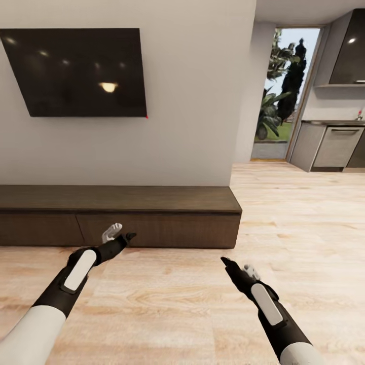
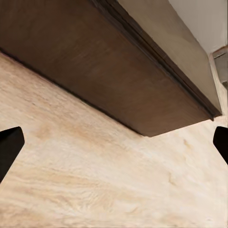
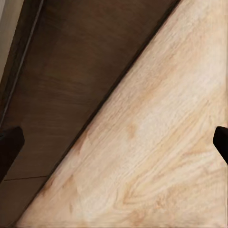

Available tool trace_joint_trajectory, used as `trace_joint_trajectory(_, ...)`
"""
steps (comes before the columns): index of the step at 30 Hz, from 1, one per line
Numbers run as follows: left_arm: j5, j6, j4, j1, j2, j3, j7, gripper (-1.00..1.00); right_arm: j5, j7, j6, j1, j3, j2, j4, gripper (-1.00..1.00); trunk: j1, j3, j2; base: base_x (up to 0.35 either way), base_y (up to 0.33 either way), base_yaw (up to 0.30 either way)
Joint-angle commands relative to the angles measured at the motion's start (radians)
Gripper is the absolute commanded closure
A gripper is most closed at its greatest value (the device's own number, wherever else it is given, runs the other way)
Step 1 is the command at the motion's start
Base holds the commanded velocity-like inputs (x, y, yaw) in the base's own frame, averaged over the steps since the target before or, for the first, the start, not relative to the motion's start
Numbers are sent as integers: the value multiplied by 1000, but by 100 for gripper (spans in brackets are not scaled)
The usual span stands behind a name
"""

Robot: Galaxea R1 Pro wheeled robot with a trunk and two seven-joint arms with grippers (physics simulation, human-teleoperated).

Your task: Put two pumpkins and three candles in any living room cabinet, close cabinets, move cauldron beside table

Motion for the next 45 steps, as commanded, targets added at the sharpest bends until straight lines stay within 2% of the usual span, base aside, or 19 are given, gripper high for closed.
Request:
trace_joint_trajectory(1, -26, 66, -67, 0, 1, -28, 2, -100, -2, -10, 21, -8, 6, -4, 4, -100, 0, -5, -1, 0, 0, 0)
trace_joint_trajectory(2, -38, 97, -104, 0, 1, -38, 0, -100, 4, -11, 29, -11, 8, -6, 6, -100, 1, -9, -1, 0, 0, 0)
trace_joint_trajectory(4, -69, 190, -257, 3, 6, -62, -3, -100, 21, -12, 48, -17, 13, -13, 11, -100, 1, -9, -1, 0, 0, 0)
trace_joint_trajectory(7, -79, 245, -359, 7, 20, -71, -5, -100, 27, -10, 55, -20, 14, -16, 13, -100, 1, -9, -1, 0, 0, 0)
trace_joint_trajectory(9, -85, 367, -456, 13, 34, -76, -6, -100, 30, -4, 58, -21, 15, -18, 13, -100, 1, -9, -1, 0, 0, 0)
trace_joint_trajectory(12, -88, 459, -510, 15, 41, -81, -8, -100, 26, 17, 59, -21, 14, -20, 13, -100, 1, -9, -1, 0, 0, 0)
trace_joint_trajectory(14, -88, 486, -529, 16, 43, -83, -9, -100, 24, 37, 59, -21, 11, -20, 13, -100, 1, -9, -1, 0, 0, 0)
trace_joint_trajectory(18, -88, 507, -575, 19, 55, -103, -22, -100, 22, 100, 58, -21, 6, -31, 14, -100, 1, -9, -1, 0, 0, 0)
trace_joint_trajectory(22, -87, 507, -596, 26, 73, -182, -81, -100, 20, 130, 57, -20, 3, -38, 15, -100, 1, -9, -1, 0, 0, 0)
trace_joint_trajectory(23, -87, 507, -600, 27, 80, -210, -116, -100, 19, 135, 57, -20, 3, -39, 15, -100, 1, -9, -1, 0, 0, 0)
trace_joint_trajectory(25, -86, 507, -600, 28, 85, -229, -157, -100, 19, 138, 57, -20, 2, -39, 15, -100, 1, -9, -1, 0, 0, 0)
trace_joint_trajectory(26, -85, 507, -598, 28, 87, -242, -201, -100, 18, 141, 56, -20, 1, -39, 16, -100, 1, -9, -1, 0, 0, 0)
trace_joint_trajectory(28, -85, 507, -596, 29, 88, -250, -246, -100, 18, 143, 56, -20, 1, -39, 16, -100, 1, -9, -1, 0, 0, 0)
trace_joint_trajectory(30, -86, 507, -593, 28, 90, -257, -336, -100, 10, 145, 56, -20, 1, -40, 16, -100, 1, -9, -1, 70, 0, 0)
trace_joint_trajectory(31, -87, 507, -592, 28, 91, -258, -358, -100, 3, 146, 55, -20, 1, -40, 16, -100, 1, -9, -1, 136, 0, 0)
trace_joint_trajectory(32, -89, 507, -589, 28, 96, -259, -405, -100, -31, 168, 55, -19, -2, -41, 16, -100, 1, -9, -1, 209, 0, 0)
trace_joint_trajectory(36, -90, 507, -586, 28, 116, -261, -488, -100, -103, 243, 52, -17, -6, -42, 20, -100, 1, -9, -1, 270, 0, 0)
trace_joint_trajectory(40, -92, 507, -586, 28, 123, -265, -521, -100, -121, 255, 36, -16, -14, -37, 31, -100, 1, -9, -1, 303, 0, 0)
trace_joint_trajectory(45, -92, 507, -586, 28, 127, -278, -541, -100, -131, 261, -23, -16, -37, -33, 59, -100, 1, -9, -1, 324, 0, 0)
